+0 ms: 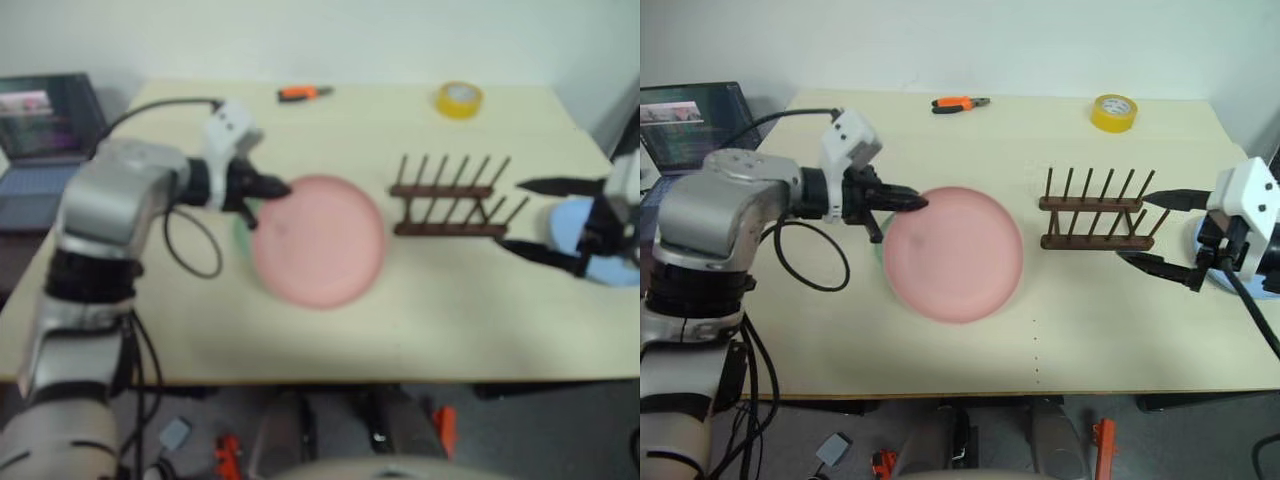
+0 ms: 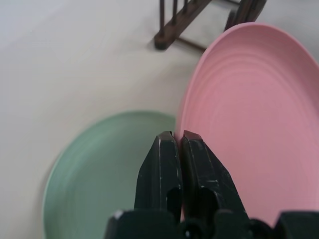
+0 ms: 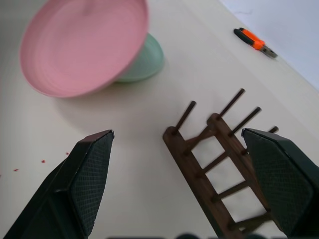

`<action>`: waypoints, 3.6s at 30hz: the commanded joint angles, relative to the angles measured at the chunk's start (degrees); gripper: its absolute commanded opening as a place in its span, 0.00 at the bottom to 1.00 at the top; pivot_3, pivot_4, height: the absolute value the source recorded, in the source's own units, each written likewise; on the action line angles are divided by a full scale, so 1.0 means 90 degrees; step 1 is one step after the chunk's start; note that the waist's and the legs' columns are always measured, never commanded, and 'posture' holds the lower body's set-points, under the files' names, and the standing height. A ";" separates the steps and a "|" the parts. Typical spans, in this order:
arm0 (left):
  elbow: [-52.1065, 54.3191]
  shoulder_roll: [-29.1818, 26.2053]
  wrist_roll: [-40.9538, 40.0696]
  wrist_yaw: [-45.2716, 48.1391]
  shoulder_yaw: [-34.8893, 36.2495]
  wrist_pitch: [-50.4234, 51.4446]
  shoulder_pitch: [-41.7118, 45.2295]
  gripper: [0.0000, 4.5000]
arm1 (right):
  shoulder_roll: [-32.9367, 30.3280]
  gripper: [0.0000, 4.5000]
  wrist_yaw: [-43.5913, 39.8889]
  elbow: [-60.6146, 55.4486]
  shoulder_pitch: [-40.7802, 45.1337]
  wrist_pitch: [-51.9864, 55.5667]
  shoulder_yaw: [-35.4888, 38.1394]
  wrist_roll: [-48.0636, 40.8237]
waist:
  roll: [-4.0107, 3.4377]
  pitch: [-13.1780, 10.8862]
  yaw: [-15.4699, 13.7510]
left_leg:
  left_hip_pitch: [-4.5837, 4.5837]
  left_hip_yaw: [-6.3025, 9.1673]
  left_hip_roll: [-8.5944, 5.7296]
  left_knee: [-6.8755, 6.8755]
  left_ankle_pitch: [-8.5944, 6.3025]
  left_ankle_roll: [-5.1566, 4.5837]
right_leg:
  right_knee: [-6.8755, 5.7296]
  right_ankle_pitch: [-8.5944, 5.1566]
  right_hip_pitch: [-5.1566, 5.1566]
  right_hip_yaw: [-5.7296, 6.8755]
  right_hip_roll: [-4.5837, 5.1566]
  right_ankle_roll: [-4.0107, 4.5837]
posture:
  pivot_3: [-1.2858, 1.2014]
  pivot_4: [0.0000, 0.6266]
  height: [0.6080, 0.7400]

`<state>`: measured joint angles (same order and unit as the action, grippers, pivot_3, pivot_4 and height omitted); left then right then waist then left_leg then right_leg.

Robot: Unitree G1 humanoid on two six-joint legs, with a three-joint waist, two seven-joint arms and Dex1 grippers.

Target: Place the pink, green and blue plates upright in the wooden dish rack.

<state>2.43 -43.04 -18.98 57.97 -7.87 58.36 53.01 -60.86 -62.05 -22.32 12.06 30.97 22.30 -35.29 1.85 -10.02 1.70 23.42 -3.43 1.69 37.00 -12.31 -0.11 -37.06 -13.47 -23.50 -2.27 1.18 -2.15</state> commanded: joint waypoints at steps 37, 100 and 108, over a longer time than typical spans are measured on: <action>-0.2074 0.2902 -0.0019 -0.3772 0.1418 0.0733 0.2235 0.00 | 0.2230 0.96 0.1936 0.1068 0.2539 -0.2835 -0.4433 0.5379 | 0.0008 -0.0004 0.0010 | 0.0059 -0.0010 -0.0007 0.0002 0.0005 0.0009 | -0.0018 0.0020 -0.0070 -0.0005 -0.0008 0.0012 | 0.52 0.24 1.00; -0.1233 0.1834 0.0268 -0.1915 0.0488 -0.1085 0.1556 0.88 | 0.2469 0.00 0.1868 0.1192 0.2792 -0.2713 -0.3612 0.5165 | 0.0008 -0.0003 0.0003 | 0.0058 -0.0011 -0.0004 0.0002 0.0006 0.0011 | -0.0020 0.0023 -0.0069 -0.0006 -0.0006 0.0019 | 0.52 0.24 1.00; -0.0556 0.1521 0.0053 -0.1548 0.0919 -0.2212 0.1061 0.88 | 0.2527 0.00 0.1869 0.1658 0.3283 -0.2707 -0.3132 0.4711 | 0.0008 -0.0004 0.0016 | 0.0053 -0.0013 -0.0001 0.0003 0.0007 0.0011 | -0.0029 0.0023 -0.0069 -0.0007 -0.0007 0.0021 | 0.52 0.24 1.00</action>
<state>-6.61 -28.25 -16.96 42.94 -2.73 41.98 62.20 -38.02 -46.00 -6.53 39.03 6.87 -9.75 9.44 1.92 -10.05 1.84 23.90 -3.55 1.68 37.04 -12.25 -0.01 -37.32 -13.26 -24.13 -2.34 1.11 -1.96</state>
